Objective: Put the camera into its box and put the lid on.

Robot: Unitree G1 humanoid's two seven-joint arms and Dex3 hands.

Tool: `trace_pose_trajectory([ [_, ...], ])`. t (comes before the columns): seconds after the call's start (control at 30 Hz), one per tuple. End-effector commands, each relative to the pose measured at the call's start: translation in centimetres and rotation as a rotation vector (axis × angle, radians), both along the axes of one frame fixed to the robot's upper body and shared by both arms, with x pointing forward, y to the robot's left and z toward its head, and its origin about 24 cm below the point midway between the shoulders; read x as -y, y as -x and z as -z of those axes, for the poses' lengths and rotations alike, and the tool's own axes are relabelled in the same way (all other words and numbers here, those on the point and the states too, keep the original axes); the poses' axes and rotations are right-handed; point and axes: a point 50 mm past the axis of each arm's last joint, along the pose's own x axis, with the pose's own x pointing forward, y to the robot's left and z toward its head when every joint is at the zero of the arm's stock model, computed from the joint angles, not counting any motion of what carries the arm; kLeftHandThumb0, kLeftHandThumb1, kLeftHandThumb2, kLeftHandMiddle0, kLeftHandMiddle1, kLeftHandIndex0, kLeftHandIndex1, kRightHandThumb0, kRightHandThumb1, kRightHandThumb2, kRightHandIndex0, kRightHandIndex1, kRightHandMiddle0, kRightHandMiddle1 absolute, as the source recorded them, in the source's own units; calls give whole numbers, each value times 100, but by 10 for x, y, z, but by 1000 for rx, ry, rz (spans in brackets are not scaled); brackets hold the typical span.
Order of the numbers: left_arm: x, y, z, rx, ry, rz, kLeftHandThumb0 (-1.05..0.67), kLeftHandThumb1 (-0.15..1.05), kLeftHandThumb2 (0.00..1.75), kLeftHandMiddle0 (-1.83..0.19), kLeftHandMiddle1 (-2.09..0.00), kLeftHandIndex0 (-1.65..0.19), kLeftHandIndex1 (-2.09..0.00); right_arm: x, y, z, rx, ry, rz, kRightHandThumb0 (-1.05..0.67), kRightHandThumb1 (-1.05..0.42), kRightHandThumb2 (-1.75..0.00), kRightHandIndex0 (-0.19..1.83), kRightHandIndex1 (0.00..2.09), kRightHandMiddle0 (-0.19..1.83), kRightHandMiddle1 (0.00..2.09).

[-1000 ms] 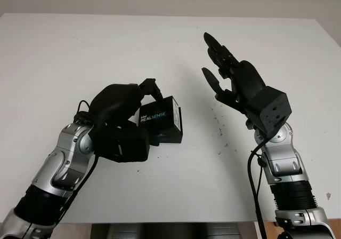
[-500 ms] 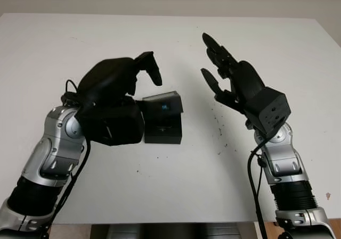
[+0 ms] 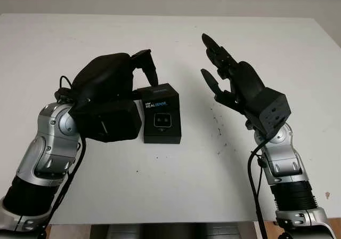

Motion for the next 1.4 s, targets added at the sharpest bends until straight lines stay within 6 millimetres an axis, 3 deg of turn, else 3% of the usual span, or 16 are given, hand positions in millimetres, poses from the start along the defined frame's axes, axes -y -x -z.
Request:
trace_pose_trajectory([
  [0.0,3,2,-7,29,-1,23,-27,105,15,-41,-194,-20,-167,1,1,0,3,-1,7,-70,-105,-53,10,5,10,5],
  [0.1,2,0,-8,32,-37,11,-31,105,13,-31,-191,-11,-174,2,1,0,-2,-5,7,-69,-105,-53,9,5,11,6],
  [0.17,1,-2,-14,-5,-86,-21,-42,105,12,-6,-183,10,-166,1,1,-1,1,-10,5,-69,-105,-53,10,5,10,5],
  [0.23,0,-7,-21,-25,-111,-49,-57,105,11,7,-132,16,-125,1,1,-2,1,-10,5,-70,-105,-53,10,5,10,5],
  [0.27,-1,-13,-27,-34,-93,-62,-65,105,10,2,-85,15,-92,1,1,-2,4,-6,4,-69,-105,-53,10,5,10,5],
  [0.3,-2,-16,-30,-41,-78,-69,-72,105,10,0,-51,13,-63,1,1,-2,6,-3,3,-69,-105,-53,10,5,10,5],
  [0.37,-5,-26,-39,-83,25,-48,-81,105,10,2,-13,12,-22,2,1,-2,11,0,4,-68,-105,-54,10,5,10,5],
  [0.4,-7,-30,-42,-98,56,-28,-84,105,9,4,-8,14,-16,2,1,-2,7,-4,5,-68,-105,-54,10,5,10,5],
  [0.5,-9,-37,-48,-123,84,9,-90,105,8,13,-2,19,-3,2,1,-2,5,-9,4,-69,-105,-53,10,5,10,5],
  [0.63,-9,-45,-50,-204,111,57,-89,100,5,19,0,19,0,1,0,-2,12,-10,5,-69,-105,-53,11,6,10,6],
  [1.07,-8,-60,-34,-391,-7,161,-90,97,4,19,0,19,0,0,0,-3,19,-3,8,-69,-105,-54,11,6,10,5],
  [1.37,-9,-72,-18,-426,-41,145,-87,93,5,19,0,19,0,0,0,-3,20,7,8,-67,-105,-54,10,5,10,5],
])
